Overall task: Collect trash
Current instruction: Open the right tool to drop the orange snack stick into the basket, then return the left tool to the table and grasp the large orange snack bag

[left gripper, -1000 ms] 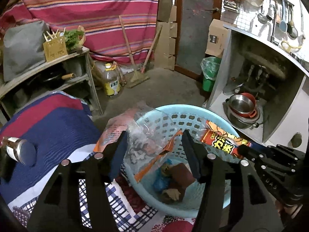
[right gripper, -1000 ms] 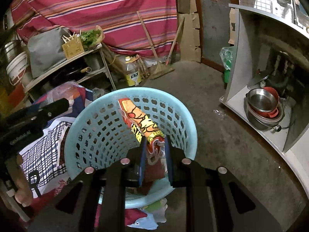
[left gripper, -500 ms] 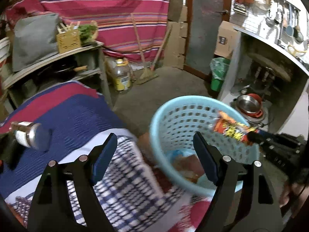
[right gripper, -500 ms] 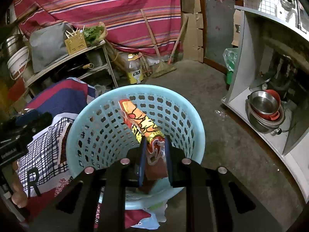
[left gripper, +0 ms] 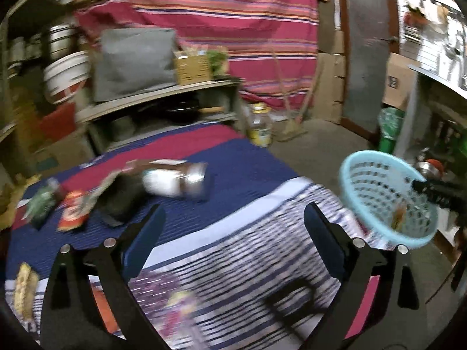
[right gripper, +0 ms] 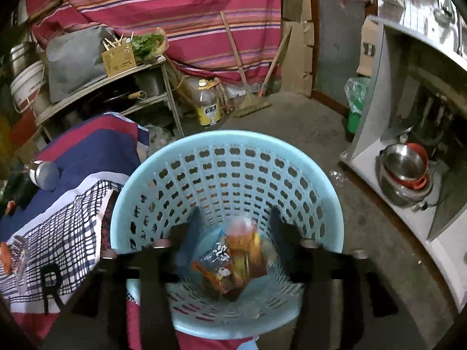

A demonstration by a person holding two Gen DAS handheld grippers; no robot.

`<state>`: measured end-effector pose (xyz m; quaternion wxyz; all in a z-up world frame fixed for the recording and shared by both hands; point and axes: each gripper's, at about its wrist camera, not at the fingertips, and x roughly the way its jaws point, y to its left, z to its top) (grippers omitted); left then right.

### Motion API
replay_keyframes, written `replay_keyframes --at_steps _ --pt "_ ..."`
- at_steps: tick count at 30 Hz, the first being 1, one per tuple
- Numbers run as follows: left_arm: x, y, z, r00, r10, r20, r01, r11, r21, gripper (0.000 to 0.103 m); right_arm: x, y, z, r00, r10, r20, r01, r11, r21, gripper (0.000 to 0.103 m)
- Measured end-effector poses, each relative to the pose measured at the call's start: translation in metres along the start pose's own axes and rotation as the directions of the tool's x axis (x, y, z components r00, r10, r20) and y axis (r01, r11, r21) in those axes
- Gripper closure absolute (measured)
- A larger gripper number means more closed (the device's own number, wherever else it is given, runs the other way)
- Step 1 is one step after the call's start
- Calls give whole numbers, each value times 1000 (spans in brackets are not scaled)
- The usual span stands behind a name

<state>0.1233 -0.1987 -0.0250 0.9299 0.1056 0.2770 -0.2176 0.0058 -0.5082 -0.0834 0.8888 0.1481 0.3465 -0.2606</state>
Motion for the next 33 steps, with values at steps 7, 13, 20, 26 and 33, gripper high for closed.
replay_keyframes --at_steps 7,13,20,26,33 --pt "-17 101 -31 987 150 -60 -155 985 -82 8 -19 42 2 997 58 58 -56 998 -37 35" --pt "-17 152 -64 965 226 -132 -241 964 -111 8 -34 103 -1 982 166 85 -157 982 -105 32" --pt "2 181 -94 952 183 -244 -234 952 -199 8 -47 178 3 963 259 69 -240 948 -209 31" --pt "14 193 -106 948 106 -301 -193 941 -277 8 -50 227 -1 948 313 56 -291 925 -245 31" --pt "23 180 -106 943 64 -326 -149 958 -244 30 -43 270 -20 942 336 7 -318 899 -300 31"
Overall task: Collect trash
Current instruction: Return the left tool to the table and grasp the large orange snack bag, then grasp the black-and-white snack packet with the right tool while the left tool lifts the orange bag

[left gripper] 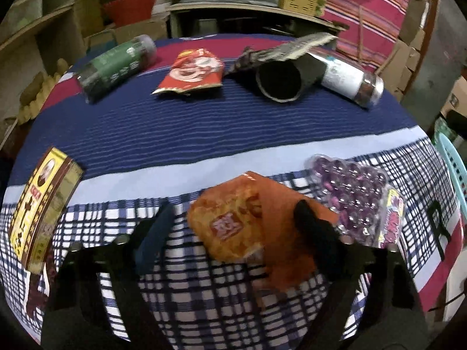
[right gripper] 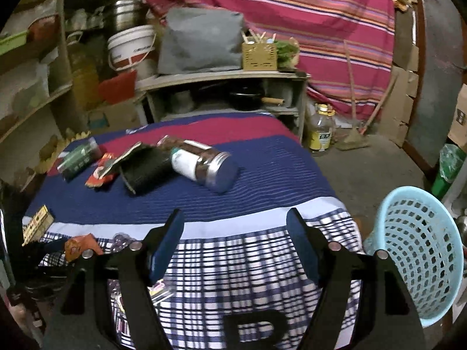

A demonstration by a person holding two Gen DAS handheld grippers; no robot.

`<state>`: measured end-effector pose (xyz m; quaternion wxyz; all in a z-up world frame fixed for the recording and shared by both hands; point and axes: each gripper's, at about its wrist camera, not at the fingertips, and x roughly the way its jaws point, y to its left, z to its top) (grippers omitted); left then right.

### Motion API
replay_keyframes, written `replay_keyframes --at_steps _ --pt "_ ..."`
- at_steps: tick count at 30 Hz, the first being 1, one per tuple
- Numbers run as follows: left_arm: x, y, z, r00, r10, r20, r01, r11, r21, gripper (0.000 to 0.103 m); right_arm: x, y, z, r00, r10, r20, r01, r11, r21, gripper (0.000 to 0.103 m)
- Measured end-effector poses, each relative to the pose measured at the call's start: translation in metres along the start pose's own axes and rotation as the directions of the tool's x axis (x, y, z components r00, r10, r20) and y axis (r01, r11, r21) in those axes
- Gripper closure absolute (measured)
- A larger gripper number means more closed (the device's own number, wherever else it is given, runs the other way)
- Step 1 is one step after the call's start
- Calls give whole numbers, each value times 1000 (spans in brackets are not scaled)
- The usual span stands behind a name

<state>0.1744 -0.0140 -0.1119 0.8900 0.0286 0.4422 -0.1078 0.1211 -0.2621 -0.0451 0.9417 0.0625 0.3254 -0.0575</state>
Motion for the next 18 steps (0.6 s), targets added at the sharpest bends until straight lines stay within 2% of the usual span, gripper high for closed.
replay_keyframes --at_steps 1,2,4,9,10,11,13,18 --pt "0 -3 0 1000 -4 2 4 1000 13 39 3 5 0 1000 2 -5 -2 1000 -9 31" --pt "-1 -7 0 1000 -5 4 5 1000 29 41 5 7 -1 1000 3 -8 -3 1000 -12 31" --pt "-1 -12 2 1000 -12 6 11 999 51 59 8 11 -2 1000 5 -16 -5 1000 -15 31" --pt "1 -7 11 1000 -11 6 10 999 45 79 15 18 -4 1000 4 -31 -5 999 -35 31" --pt "2 -5 14 1000 -10 8 10 999 45 91 17 20 -4 999 3 -32 -5 999 -38 31" --pt "4 -1 19 1000 0 9 0 999 38 92 19 21 -3 999 4 -33 -5 999 -40 31" --pt "7 7 27 1000 7 13 -7 1000 13 101 21 23 -2 999 8 -34 -10 999 -39 31" --pt "0 38 46 996 35 79 -30 998 -64 101 30 39 5 999 34 -31 -35 998 -55 31"
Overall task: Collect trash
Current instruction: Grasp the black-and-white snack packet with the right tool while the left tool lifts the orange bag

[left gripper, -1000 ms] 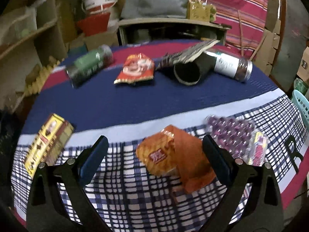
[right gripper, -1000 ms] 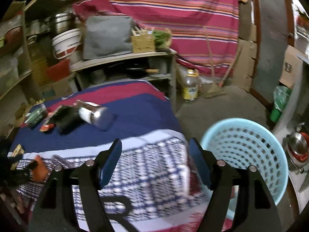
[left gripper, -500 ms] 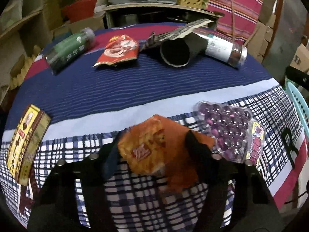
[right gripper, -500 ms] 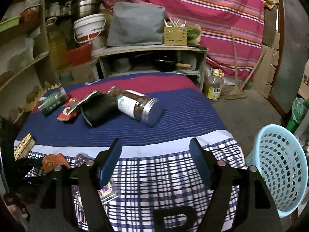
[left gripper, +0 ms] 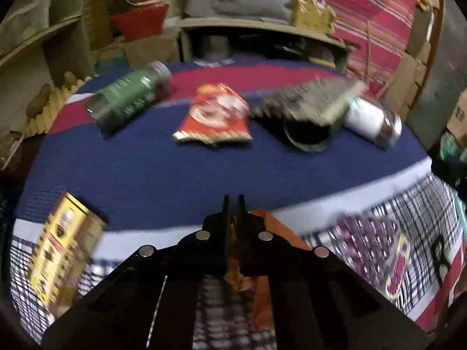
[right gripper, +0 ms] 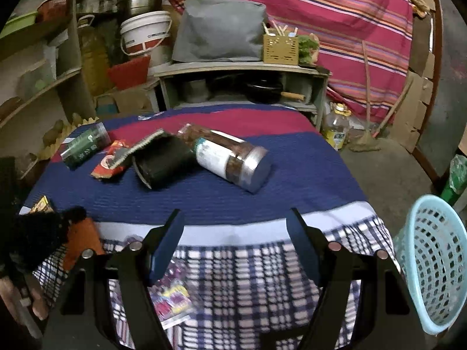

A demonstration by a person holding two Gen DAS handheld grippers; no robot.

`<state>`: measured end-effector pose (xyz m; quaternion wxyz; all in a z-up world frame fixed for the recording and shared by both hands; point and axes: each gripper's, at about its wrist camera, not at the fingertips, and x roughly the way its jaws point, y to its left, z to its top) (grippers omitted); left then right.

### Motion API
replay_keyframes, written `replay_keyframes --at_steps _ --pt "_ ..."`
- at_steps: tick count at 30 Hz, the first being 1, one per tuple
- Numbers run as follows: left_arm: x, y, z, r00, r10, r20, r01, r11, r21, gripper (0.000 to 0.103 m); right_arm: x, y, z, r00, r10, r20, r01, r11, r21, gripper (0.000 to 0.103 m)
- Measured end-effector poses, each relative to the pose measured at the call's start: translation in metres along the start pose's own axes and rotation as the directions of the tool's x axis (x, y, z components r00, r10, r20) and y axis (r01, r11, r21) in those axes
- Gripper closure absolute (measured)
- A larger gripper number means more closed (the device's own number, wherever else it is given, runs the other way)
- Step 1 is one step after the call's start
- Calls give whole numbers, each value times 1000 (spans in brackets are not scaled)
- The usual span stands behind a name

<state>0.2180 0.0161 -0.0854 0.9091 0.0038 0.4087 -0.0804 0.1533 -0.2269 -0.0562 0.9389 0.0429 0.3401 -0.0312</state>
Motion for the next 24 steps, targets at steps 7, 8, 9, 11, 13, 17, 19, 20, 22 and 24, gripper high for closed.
replay_keyframes --at_steps 7,8,9,11,13,17,19,20,22,24 --pt "-19 36 22 994 27 108 -16 995 -96 101 16 26 31 997 72 22 -72 997 5 31" --pt "-22 39 25 993 21 120 -8 994 -112 101 18 28 34 997 78 25 -78 997 4 31" --pt "-24 40 26 991 21 128 -6 994 -114 101 19 32 40 996 84 32 -85 996 2 31" --pt "-30 38 29 987 36 155 -21 995 -97 101 23 41 50 994 98 40 -98 995 -1 31" --pt "-31 38 31 986 34 162 -19 996 -90 101 30 48 60 993 116 34 -116 993 3 31" --pt "-30 34 32 986 38 161 -26 997 -75 101 55 62 69 994 109 -6 -109 994 -12 31" --pt "-29 34 31 986 42 159 -31 997 -71 101 69 65 71 990 131 -44 -131 991 2 32" --pt "-28 35 31 987 42 157 -31 997 -72 101 74 67 70 989 139 -56 -139 990 6 34" --pt "-25 38 31 989 37 144 -25 996 -84 101 81 72 69 986 152 -73 -152 988 3 47" --pt "-19 40 31 991 37 125 -26 996 -91 101 90 75 67 977 182 -107 -182 983 7 62"
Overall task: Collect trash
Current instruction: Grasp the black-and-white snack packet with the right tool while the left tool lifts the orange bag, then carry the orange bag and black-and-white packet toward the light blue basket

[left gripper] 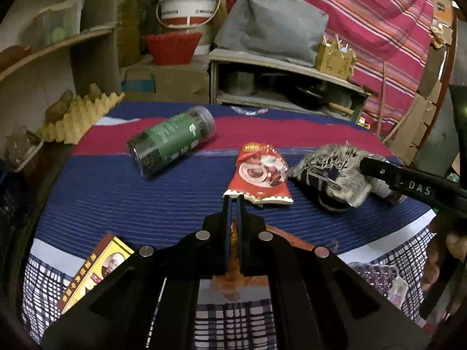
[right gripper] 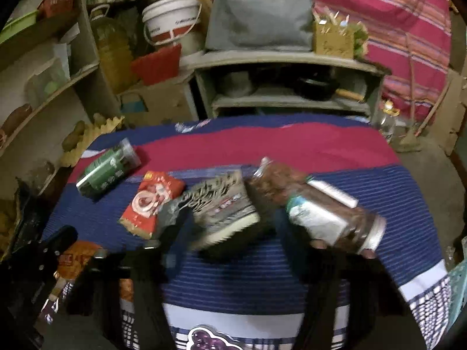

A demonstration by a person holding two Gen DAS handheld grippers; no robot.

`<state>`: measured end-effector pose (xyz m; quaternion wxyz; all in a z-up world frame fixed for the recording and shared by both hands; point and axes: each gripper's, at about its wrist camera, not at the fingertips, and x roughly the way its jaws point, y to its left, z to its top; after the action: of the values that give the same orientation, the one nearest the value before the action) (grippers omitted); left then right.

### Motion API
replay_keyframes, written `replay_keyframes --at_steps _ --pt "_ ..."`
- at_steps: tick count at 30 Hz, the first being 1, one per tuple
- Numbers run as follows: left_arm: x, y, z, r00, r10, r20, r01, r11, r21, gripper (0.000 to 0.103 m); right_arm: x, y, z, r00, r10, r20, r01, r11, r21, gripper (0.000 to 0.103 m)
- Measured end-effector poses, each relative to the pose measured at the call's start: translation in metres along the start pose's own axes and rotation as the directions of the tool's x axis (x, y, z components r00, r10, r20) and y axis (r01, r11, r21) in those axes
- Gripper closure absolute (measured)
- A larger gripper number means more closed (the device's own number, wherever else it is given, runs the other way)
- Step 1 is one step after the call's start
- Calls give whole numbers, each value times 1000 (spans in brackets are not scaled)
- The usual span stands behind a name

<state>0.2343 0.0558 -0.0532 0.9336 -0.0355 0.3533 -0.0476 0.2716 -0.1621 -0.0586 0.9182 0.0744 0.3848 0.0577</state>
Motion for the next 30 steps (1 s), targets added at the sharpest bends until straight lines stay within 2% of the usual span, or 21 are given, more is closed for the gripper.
replay_keyframes --at_steps 2,5,6,7,8,9,10,12,13,15,18,22,25,26,30 --pt "7 0 -2 1000 4 -24 -4 1000 3 100 3 -2 -2 999 33 -8 -32 999 15 76" --pt "14 -3 -7 999 19 -48 -18 1000 18 96 -1 -7 -4 998 62 16 -62 998 32 90" --pt "15 -5 -9 998 26 -53 -25 999 20 89 -2 -8 -4 997 69 23 -70 997 35 92" --pt "17 -5 -10 998 32 -59 -31 999 21 76 -6 -10 -4 997 74 34 -75 997 35 94" --pt "19 -5 -11 997 39 -64 -38 999 20 68 -12 -11 -5 996 71 51 -72 997 27 96" --pt "20 -5 -12 997 48 -64 -46 999 20 55 -15 -11 -5 996 67 62 -68 997 20 96" --pt "21 -5 -13 996 55 -64 -54 998 23 48 -23 -12 -5 995 62 81 -63 998 6 97" --pt "23 -6 -14 995 64 -72 -61 998 32 42 -34 -14 -7 993 52 107 -51 999 -12 98" --pt "24 -5 -15 995 62 -79 -59 998 34 33 -45 -16 -9 991 41 128 -38 999 -25 98" --pt "29 -6 -18 993 65 -99 -62 998 34 25 -58 -20 -10 988 26 151 -20 999 -39 98" --pt "39 -8 -24 988 63 -139 -58 997 41 21 -83 -33 -19 983 -4 182 16 998 -66 98" --pt "53 -12 -34 978 76 -193 -64 996 68 20 -110 -54 -28 978 -24 207 37 998 -58 99" --pt "51 -14 -35 978 48 -203 -35 997 69 23 -125 -68 -39 977 -38 208 51 997 -58 99" --pt "50 -16 -36 978 35 -207 -21 997 69 27 -128 -70 -42 977 -44 207 58 996 -61 99" --pt "42 -30 -40 978 18 -208 9 992 127 62 -137 -88 -60 979 -74 189 87 994 -60 99"
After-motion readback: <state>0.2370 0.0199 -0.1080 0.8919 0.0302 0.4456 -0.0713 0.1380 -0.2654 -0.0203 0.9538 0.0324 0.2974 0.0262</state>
